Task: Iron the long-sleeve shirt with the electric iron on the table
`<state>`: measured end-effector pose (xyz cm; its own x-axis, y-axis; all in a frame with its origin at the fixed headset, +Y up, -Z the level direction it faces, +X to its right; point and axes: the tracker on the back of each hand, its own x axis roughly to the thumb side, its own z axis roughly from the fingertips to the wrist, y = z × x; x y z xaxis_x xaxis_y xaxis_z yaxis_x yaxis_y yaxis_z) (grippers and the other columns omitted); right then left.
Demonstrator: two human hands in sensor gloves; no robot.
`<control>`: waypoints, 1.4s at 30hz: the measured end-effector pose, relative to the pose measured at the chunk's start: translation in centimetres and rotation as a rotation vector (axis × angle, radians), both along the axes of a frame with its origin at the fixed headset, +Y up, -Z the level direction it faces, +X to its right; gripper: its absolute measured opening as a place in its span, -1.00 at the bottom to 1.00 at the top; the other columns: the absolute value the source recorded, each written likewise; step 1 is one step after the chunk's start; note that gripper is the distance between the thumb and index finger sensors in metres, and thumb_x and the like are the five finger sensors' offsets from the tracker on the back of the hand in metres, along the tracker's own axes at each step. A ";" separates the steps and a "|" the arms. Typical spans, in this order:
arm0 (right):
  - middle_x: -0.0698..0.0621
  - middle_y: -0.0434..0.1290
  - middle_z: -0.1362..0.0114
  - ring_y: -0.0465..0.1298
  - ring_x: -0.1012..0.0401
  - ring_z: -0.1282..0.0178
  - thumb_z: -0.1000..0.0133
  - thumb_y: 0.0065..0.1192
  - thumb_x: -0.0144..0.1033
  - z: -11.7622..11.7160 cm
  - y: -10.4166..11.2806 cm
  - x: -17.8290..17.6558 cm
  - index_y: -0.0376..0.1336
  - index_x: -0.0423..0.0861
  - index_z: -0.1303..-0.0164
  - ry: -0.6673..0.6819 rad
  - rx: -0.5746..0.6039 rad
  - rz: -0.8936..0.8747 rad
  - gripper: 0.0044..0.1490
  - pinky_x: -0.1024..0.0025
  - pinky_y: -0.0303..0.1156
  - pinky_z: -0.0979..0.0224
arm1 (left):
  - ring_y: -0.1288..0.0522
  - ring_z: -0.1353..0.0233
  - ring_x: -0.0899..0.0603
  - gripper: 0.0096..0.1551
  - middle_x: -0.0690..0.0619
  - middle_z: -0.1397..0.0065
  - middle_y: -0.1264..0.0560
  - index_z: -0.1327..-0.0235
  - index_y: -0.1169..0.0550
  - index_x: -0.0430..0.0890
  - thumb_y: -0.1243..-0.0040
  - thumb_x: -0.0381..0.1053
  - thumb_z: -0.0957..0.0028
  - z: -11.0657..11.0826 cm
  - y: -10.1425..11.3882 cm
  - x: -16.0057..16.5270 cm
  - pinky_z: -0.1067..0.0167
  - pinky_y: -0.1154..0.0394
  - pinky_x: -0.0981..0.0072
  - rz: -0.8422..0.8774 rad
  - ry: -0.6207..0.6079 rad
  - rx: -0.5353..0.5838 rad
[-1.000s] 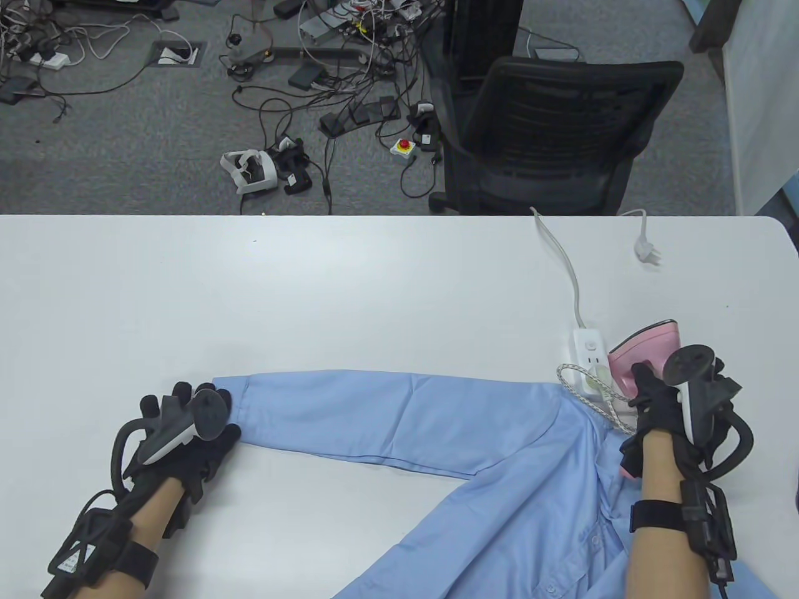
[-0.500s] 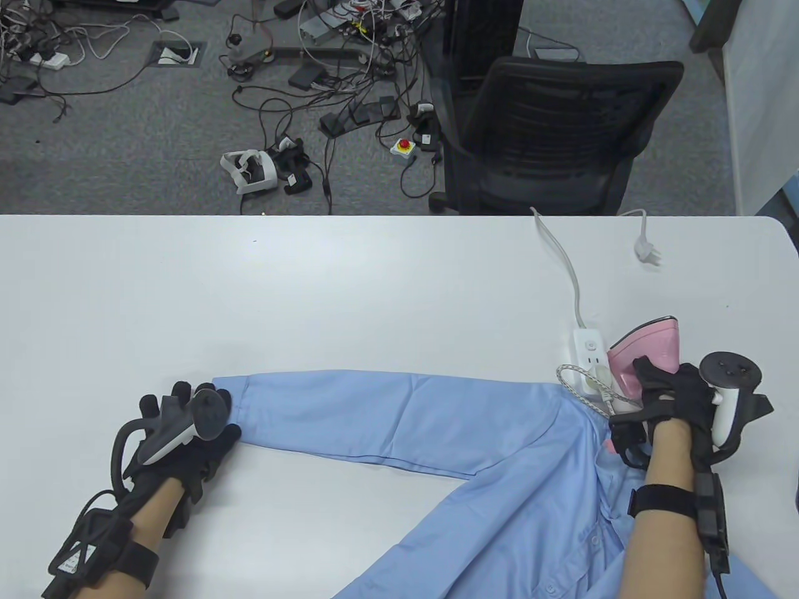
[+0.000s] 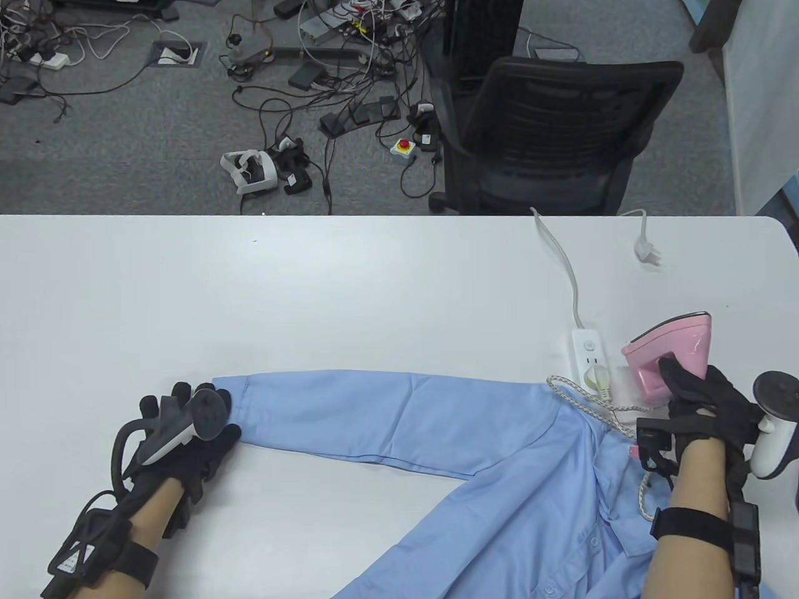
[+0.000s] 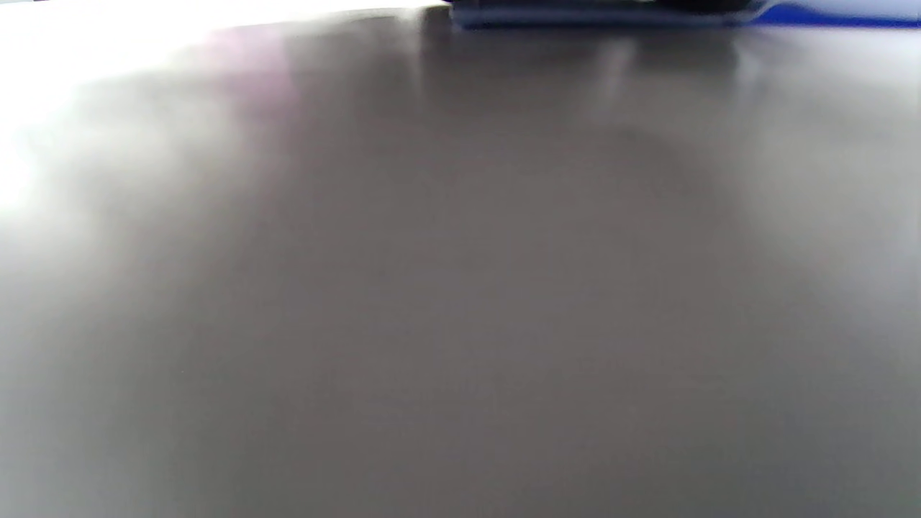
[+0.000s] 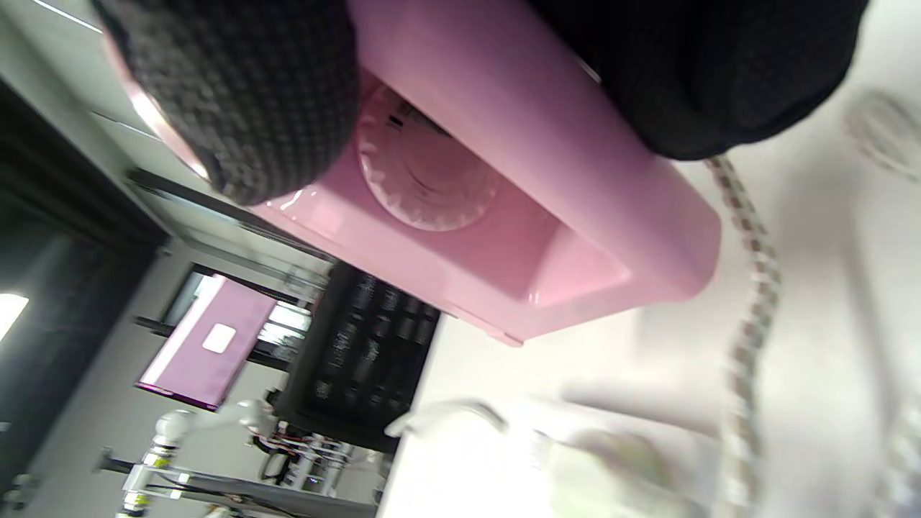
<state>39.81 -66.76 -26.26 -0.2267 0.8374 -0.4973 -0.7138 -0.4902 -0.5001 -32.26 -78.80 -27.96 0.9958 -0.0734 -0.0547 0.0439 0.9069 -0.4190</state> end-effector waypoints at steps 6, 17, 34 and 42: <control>-0.05 0.44 -0.11 0.45 -0.06 -0.23 0.20 0.35 0.23 -0.2 8.6 -7.0 0.34 -0.05 0.08 0.265 0.155 0.087 -0.31 -0.02 0.39 -0.27 | 0.27 -0.69 -0.11 -0.24 0.18 -0.75 0.11 -0.51 -0.02 0.22 0.19 0.42 -0.08 0.0 0.0 0.0 -0.42 0.42 -0.34 0.005 -0.001 0.000; -0.02 0.46 0.15 0.60 0.18 0.27 0.16 0.31 0.19 -2.5 14.3 -27.3 0.31 -0.18 0.10 0.801 0.038 0.003 -0.27 0.30 0.64 0.19 | 0.27 -0.69 -0.11 -0.24 0.18 -0.75 0.11 -0.51 -0.02 0.22 0.19 0.42 -0.08 0.0 0.0 -0.1 -0.42 0.41 -0.34 0.010 -0.002 -0.001; -0.13 0.36 -0.03 0.59 0.13 0.08 0.06 0.24 0.05 -6.9 -0.7 -47.5 0.16 -0.33 -0.13 0.991 -0.275 -0.299 -0.17 0.27 0.64 0.03 | 0.27 -0.69 -0.12 -0.25 0.18 -0.75 0.12 -0.51 -0.02 0.22 0.18 0.42 -0.09 -0.1 -0.1 -0.2 -0.42 0.42 -0.34 0.028 0.003 -0.007; -0.16 0.30 -0.09 0.55 0.09 -0.02 0.04 0.23 -0.02 -8.0 -7.9 -46.9 0.08 -0.35 -0.18 0.887 -0.359 -0.472 -0.17 0.22 0.60 -0.08 | 0.28 -0.69 -0.13 -0.19 0.14 -0.76 0.12 -0.53 -0.01 0.18 0.22 0.46 -0.06 0.0 -0.1 0.1 -0.42 0.41 -0.35 0.015 -0.008 -0.004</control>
